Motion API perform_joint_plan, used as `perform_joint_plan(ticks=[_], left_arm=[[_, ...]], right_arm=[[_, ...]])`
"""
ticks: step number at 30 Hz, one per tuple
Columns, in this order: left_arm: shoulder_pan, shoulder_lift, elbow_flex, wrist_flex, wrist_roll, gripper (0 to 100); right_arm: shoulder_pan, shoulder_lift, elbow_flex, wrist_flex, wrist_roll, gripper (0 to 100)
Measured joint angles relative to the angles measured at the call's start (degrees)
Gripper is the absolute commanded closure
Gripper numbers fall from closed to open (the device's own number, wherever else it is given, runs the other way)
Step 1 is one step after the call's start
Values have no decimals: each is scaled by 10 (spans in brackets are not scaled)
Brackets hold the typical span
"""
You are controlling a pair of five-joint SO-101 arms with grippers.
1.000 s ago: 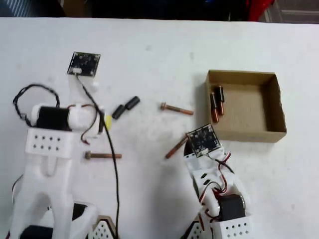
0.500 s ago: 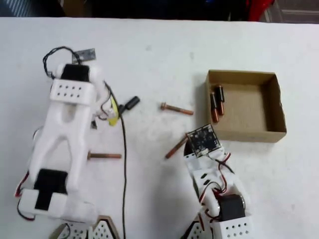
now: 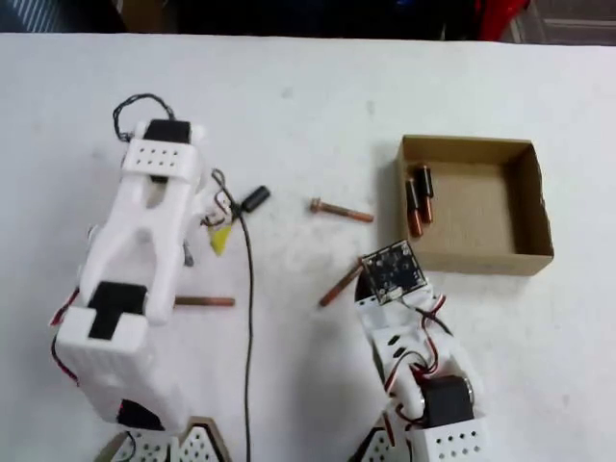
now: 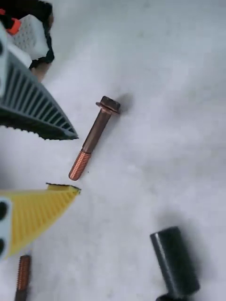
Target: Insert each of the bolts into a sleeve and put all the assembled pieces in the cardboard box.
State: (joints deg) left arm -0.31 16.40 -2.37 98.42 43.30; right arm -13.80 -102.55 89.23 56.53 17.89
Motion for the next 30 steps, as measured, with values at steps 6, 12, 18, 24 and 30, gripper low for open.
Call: perform_joint_plan(ticks=[6,12,18,24,30], left_arm=[[-29,35,0,10,65,819],[-37,36,0,10,43,819],[-37,-4,24,10,37,819],[-37,-151,91,10,37,819],[-37,-250,221,4,25,819]], right_arm=[[0,0,0,0,0,981],[0,0,0,0,0,981],[0,0,0,0,0,981],[0,0,0,0,0,981],[0,0,0,0,0,981]])
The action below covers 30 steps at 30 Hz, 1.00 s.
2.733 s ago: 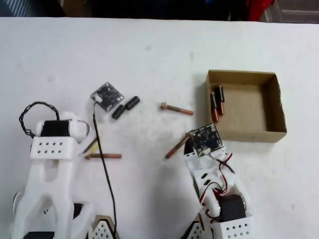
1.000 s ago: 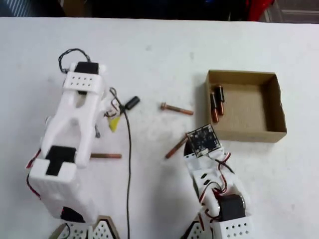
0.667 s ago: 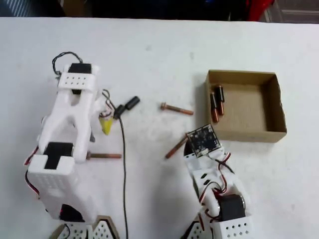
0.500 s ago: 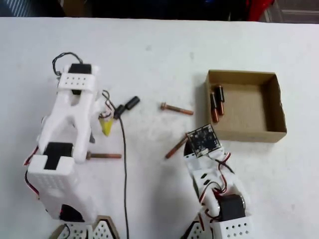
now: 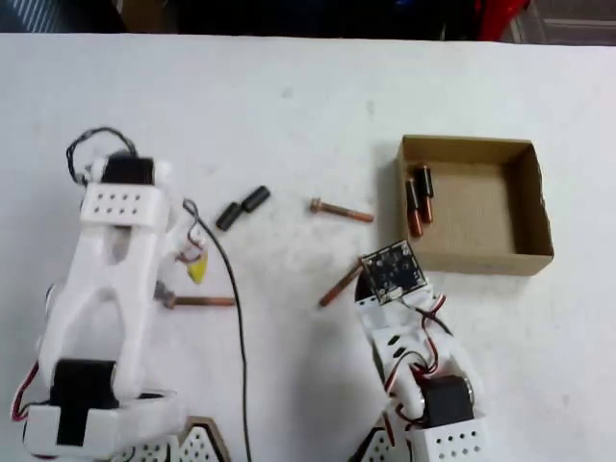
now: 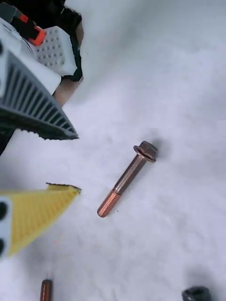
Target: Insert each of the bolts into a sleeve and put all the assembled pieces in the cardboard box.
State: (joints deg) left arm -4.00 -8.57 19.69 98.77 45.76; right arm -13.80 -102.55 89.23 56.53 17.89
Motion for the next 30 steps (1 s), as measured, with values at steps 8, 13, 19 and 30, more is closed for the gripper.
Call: perform_joint_plan(ticks=[8,13,19,30], left_arm=[[-10,-9,135,-123,-29,816],[-11,6,171,-199,-29,819],[-11,42,186,-247,-26,819],[-18,100,186,-300,13,820]], right_arm=[[0,0,0,0,0,981],[0,0,0,0,1,981],[0,0,0,0,1,981],[0,0,0,0,1,981]])
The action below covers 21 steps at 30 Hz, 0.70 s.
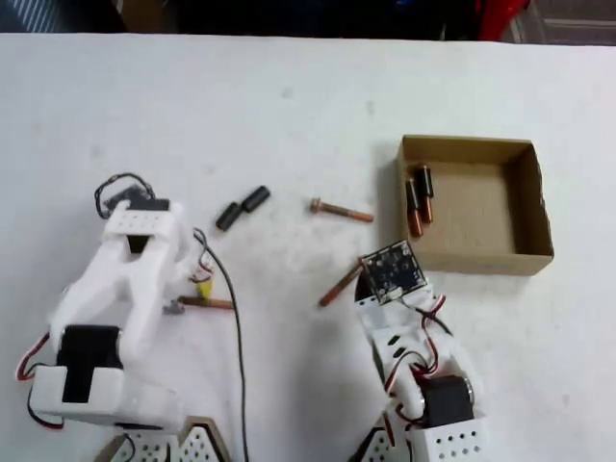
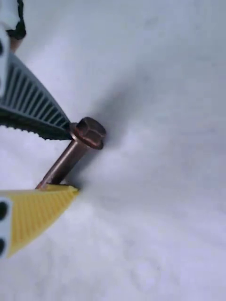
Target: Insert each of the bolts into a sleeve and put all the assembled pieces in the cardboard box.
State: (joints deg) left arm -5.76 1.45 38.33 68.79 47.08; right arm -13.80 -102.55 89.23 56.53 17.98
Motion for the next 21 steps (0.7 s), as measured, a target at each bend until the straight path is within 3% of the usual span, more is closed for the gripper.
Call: perform_joint_plan(ticks=[3,8,21], left_arm=[[-6,10,0,-10,0,830],[-8,16,-2,-16,0,986],[-7,26,1,-88,0,976]], right_arm=[[0,0,0,0,0,981],[0,0,0,0,0,981],[0,0,0,0,0,981]])
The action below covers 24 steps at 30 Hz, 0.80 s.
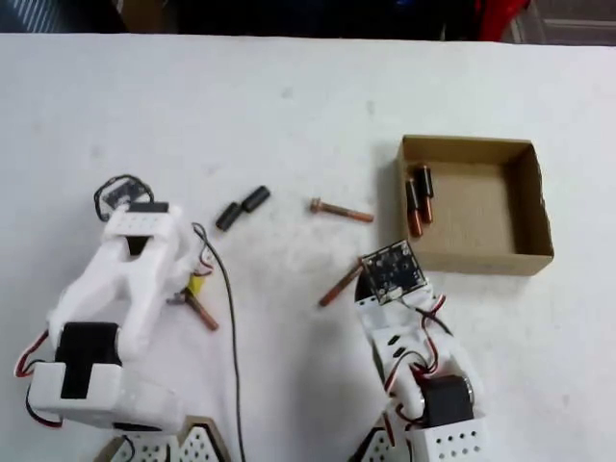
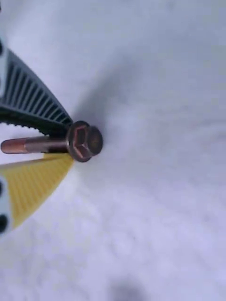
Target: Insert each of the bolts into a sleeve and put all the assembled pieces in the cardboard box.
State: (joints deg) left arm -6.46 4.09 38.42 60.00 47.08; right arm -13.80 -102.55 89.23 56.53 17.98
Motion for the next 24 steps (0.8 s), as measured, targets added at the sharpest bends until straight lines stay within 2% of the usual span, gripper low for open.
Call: perform_joint_plan(ticks=[2,5,13,16,19,24], left_arm=[[0,0,0,-4,-11,976],[0,0,0,-11,-85,976],[-3,0,-2,-18,-399,977],[-4,1,-11,-18,-492,977],[-5,1,-12,-23,-545,977],[-5,1,-18,-27,-585,977]], right_arm=[[0,0,0,0,0,981],[0,0,0,0,0,981],[0,0,0,0,0,981],[0,0,0,0,0,981],[0,0,0,0,0,981],[0,0,0,0,0,981]])
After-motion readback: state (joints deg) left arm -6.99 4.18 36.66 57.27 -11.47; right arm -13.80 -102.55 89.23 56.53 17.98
